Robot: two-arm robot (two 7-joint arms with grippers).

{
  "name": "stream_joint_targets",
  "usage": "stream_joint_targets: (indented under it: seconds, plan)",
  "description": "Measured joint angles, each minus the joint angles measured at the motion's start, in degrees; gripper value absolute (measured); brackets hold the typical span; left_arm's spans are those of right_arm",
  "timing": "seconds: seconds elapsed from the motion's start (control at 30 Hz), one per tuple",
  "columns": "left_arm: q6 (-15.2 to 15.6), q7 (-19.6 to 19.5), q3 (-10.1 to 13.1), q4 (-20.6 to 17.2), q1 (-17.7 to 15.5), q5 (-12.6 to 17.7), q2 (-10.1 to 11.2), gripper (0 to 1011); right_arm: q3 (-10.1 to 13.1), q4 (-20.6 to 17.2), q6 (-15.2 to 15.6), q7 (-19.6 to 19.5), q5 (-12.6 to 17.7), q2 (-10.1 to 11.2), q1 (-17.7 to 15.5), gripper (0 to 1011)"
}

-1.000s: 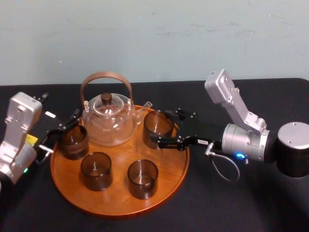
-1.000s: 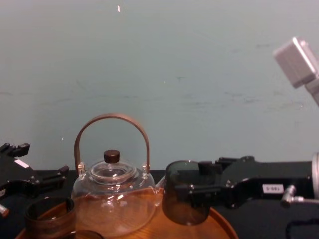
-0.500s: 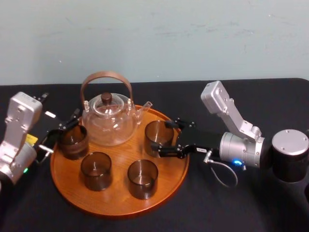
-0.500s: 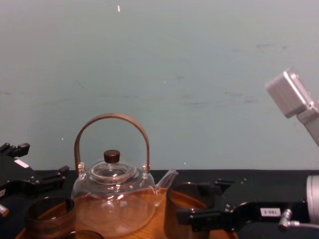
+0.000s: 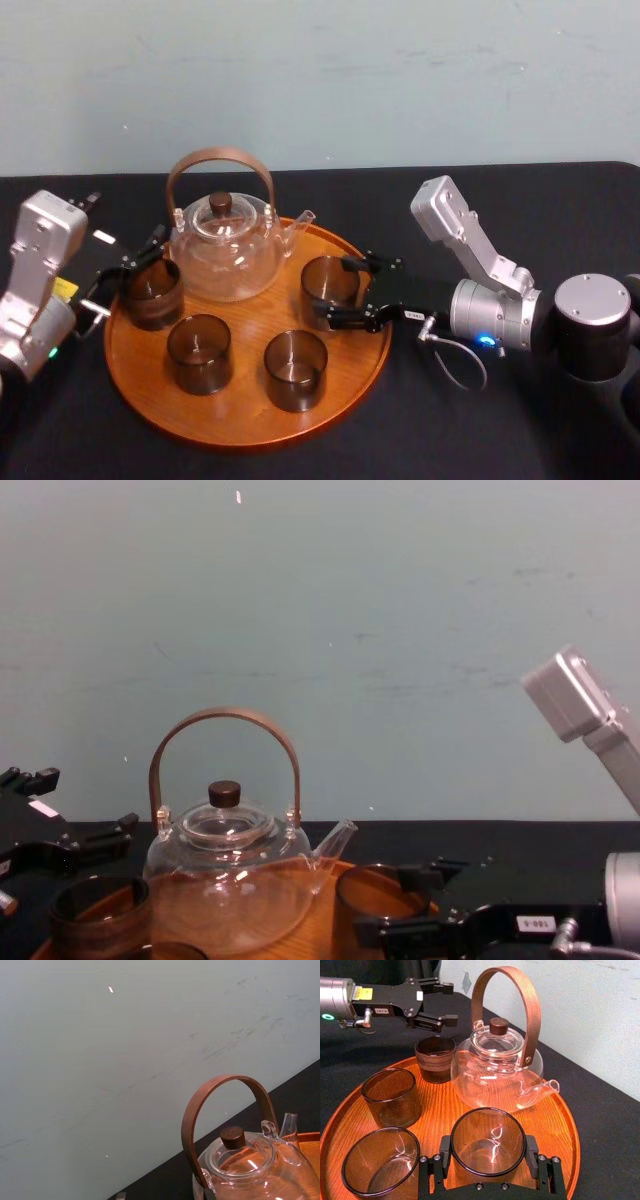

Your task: Pick up the glass from the table and place it on the tray.

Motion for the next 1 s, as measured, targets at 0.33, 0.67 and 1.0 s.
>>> stream_joint_targets:
  seconds: [0.33, 0.67, 1.0]
  plan:
    - [0.0, 0.0, 0.0, 0.0, 0.0, 0.0, 0.0, 1001, 0.0, 0.8, 0.1, -0.6, -0.6, -0.5, 0.1, 898]
    - [0.0, 0.0, 0.0, 0.0, 0.0, 0.0, 0.0, 1001, 0.1, 1.0, 0.4, -1.3, -1.5, -0.6, -0.1, 898]
    - [0.0, 0.0, 0.0, 0.0, 0.0, 0.0, 0.0, 1001, 0.1, 1.0, 0.5, -1.2, -1.4, -0.6, -0.1, 898]
